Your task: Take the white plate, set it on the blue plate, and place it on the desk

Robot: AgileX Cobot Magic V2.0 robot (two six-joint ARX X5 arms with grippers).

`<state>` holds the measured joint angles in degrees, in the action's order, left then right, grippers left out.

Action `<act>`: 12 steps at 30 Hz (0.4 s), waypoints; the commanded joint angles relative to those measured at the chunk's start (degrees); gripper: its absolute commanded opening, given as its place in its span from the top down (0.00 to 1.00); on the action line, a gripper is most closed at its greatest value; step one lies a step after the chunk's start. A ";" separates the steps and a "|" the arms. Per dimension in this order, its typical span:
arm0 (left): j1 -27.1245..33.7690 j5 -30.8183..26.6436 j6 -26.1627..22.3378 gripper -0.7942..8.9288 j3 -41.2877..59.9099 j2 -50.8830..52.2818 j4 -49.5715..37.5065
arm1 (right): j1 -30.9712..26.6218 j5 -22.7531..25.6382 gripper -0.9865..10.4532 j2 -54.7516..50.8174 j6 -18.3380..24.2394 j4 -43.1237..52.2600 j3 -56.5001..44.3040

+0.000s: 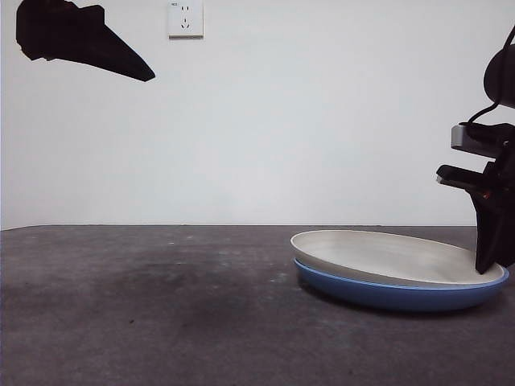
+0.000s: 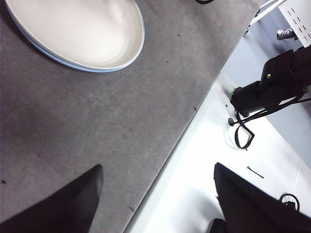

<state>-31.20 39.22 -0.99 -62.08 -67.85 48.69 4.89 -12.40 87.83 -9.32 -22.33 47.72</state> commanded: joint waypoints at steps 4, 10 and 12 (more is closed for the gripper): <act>-0.33 0.31 -0.92 0.54 -0.63 -0.42 0.13 | -0.59 0.24 0.90 -0.68 -0.61 0.02 0.39; -0.33 0.31 -0.94 0.54 -0.63 -0.42 0.13 | -0.59 -3.32 0.90 -6.34 -2.01 -0.07 0.61; -0.33 0.31 -0.94 0.54 -0.63 -0.42 0.13 | -0.57 -4.70 0.90 -8.13 -2.97 -0.04 0.72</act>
<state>-31.20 39.22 -0.99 -62.08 -67.85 49.10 4.38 -16.10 79.68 -10.68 -23.07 47.72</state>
